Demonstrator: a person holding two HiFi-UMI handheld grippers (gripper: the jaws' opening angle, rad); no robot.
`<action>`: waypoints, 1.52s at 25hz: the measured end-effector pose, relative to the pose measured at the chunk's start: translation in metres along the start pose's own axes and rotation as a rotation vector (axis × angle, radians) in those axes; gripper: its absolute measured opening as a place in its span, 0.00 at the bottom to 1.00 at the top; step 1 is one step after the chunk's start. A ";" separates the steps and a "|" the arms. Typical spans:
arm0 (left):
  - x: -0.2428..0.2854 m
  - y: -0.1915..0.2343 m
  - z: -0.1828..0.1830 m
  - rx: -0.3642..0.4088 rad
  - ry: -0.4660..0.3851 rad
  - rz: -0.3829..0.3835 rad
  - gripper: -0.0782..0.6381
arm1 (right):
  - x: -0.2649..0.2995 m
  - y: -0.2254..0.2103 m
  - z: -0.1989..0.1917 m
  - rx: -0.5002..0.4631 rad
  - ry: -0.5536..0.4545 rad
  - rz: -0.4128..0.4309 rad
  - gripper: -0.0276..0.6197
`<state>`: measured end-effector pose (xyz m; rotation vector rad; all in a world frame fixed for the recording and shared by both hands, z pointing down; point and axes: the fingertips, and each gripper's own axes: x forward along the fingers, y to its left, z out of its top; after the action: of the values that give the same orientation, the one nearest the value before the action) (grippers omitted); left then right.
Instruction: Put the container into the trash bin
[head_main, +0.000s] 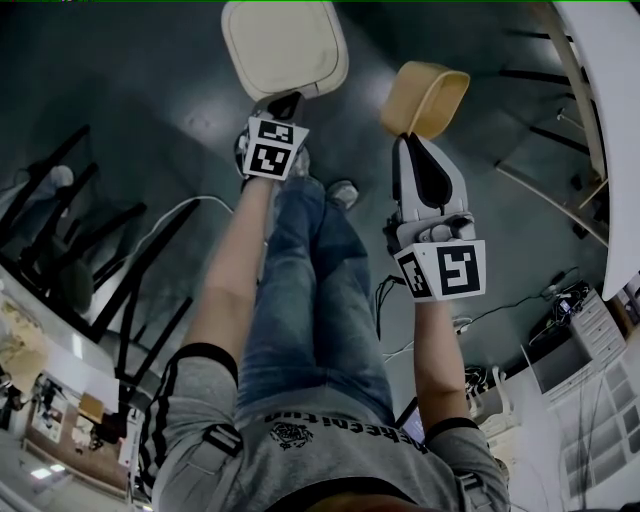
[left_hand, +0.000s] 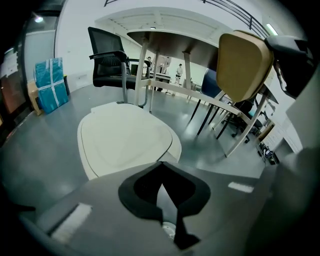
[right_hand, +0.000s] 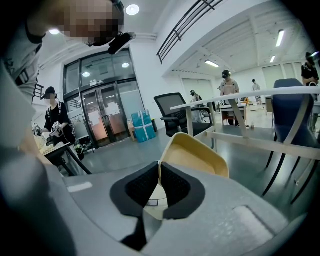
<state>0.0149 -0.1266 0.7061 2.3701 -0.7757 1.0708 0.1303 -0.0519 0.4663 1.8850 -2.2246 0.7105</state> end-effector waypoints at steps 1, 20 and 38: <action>0.002 0.001 -0.003 0.002 0.012 0.005 0.13 | 0.000 -0.001 -0.001 0.001 0.001 -0.002 0.08; 0.004 0.003 -0.013 -0.004 0.081 0.058 0.13 | 0.001 0.000 0.001 -0.015 -0.008 -0.002 0.08; 0.004 0.004 -0.009 0.012 0.065 0.037 0.13 | -0.003 0.006 0.005 -0.043 -0.015 -0.003 0.08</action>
<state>0.0099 -0.1257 0.7150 2.3273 -0.7955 1.1647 0.1265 -0.0509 0.4592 1.8788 -2.2274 0.6450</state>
